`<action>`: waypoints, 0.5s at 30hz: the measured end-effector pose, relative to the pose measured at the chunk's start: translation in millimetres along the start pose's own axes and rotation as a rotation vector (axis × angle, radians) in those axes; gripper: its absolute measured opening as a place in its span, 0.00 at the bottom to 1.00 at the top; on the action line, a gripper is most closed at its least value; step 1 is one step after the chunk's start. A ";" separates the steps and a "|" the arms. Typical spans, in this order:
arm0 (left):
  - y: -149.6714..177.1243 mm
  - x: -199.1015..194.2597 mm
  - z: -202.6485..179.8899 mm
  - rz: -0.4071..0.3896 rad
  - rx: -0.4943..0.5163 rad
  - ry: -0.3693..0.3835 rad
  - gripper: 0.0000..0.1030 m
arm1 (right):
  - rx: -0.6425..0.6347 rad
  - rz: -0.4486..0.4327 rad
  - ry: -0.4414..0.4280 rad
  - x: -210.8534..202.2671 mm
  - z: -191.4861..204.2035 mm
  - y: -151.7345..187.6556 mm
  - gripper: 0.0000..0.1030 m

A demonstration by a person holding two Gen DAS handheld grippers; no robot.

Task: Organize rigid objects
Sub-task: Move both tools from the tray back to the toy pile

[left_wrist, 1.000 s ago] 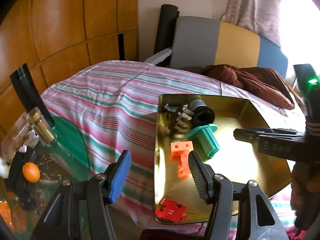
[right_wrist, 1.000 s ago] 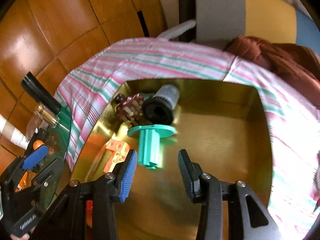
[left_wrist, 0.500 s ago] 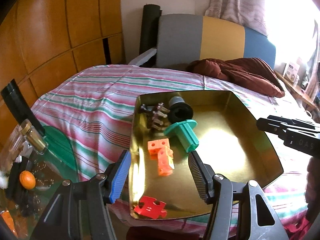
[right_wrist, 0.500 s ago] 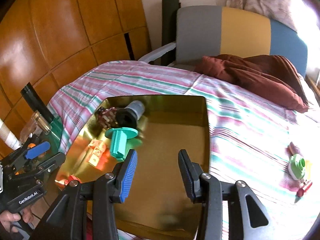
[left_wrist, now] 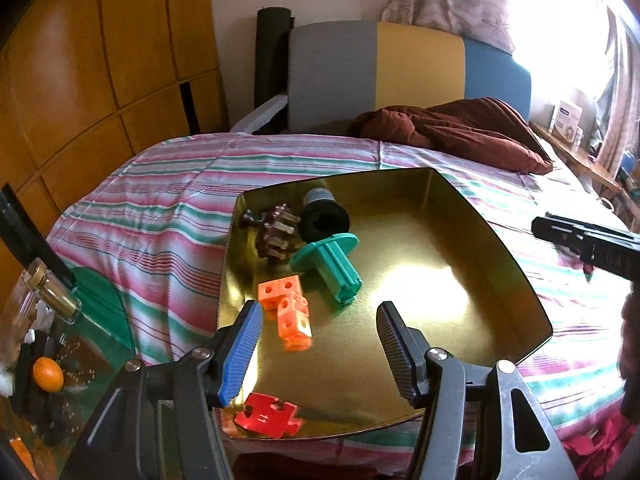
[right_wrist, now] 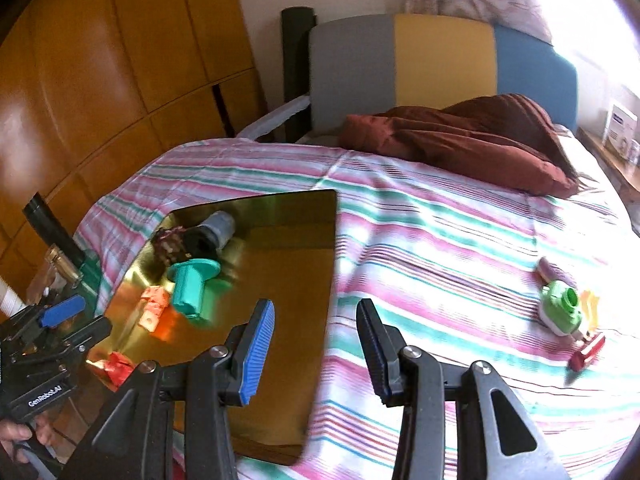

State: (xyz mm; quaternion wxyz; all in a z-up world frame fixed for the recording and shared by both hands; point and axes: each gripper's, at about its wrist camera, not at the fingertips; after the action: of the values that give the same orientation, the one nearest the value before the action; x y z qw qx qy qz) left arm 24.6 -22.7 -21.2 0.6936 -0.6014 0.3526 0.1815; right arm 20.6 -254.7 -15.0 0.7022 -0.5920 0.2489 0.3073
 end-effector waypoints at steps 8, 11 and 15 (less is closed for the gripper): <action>-1.8 4.1 -16.7 0.009 0.039 0.025 0.59 | 0.085 -0.021 0.085 -18.6 -62.9 -1.8 0.42; -3.0 5.6 -22.4 0.011 0.049 0.029 0.65 | 0.128 -0.036 0.126 -28.0 -92.5 -1.2 0.42; -6.1 6.3 -29.5 0.011 0.063 0.036 0.67 | 0.211 -0.059 0.190 -40.1 -136.8 2.2 0.42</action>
State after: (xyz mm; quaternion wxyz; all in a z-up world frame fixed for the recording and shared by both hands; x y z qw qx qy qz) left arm 25.1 -53.5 -22.2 0.7046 -0.5806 0.3739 0.1634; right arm -6.6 -394.7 -11.8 0.7425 -0.5486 0.3275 0.2012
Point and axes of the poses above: each gripper's, at about its wrist camera, not at the fingertips, and x roughly the way its jaws point, z to its left, y to its underside
